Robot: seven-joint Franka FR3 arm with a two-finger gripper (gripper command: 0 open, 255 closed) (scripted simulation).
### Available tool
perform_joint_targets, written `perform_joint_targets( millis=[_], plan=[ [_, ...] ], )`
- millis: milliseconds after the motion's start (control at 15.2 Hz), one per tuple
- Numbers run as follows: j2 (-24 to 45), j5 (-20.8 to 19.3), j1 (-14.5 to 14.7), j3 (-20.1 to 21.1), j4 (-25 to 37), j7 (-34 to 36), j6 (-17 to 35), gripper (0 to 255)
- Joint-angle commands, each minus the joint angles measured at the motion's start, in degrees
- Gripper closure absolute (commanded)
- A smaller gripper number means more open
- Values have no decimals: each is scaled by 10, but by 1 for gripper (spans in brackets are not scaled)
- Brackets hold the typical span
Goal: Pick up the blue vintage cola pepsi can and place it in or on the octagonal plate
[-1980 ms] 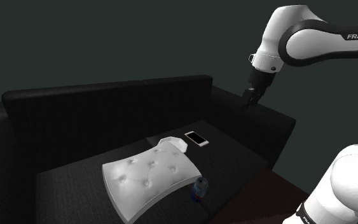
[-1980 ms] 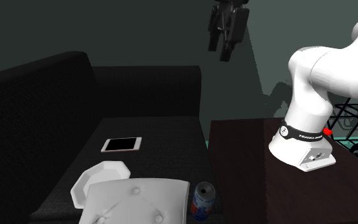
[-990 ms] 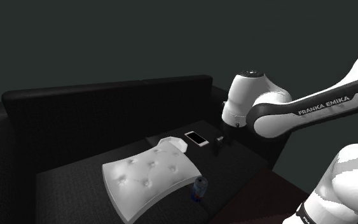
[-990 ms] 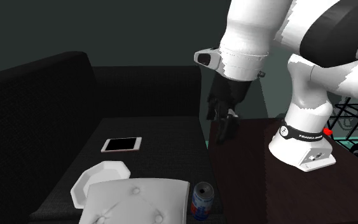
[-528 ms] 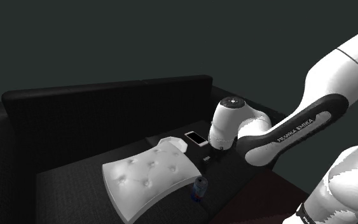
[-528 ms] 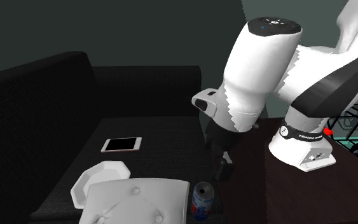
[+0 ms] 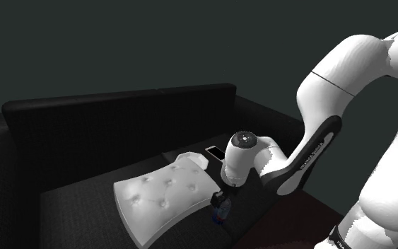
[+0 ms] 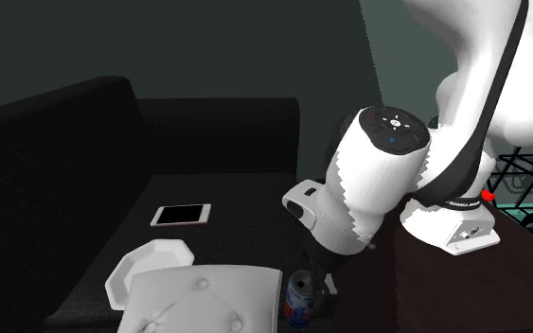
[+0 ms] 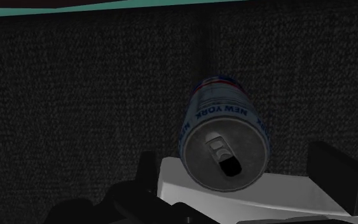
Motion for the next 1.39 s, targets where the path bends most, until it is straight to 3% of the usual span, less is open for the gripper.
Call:
perform_joint_targets(
  millis=[0, 198, 726, 792, 1320],
  plan=[
    [28, -54, 6, -17, 12, 40, 3, 0],
    [59, -110, 17, -41, 24, 81, 8, 0],
    [59, -110, 17, -41, 24, 81, 8, 0],
    [59, -110, 17, -41, 24, 81, 8, 255],
    [59, -110, 17, -41, 24, 81, 8, 255]
  ],
)
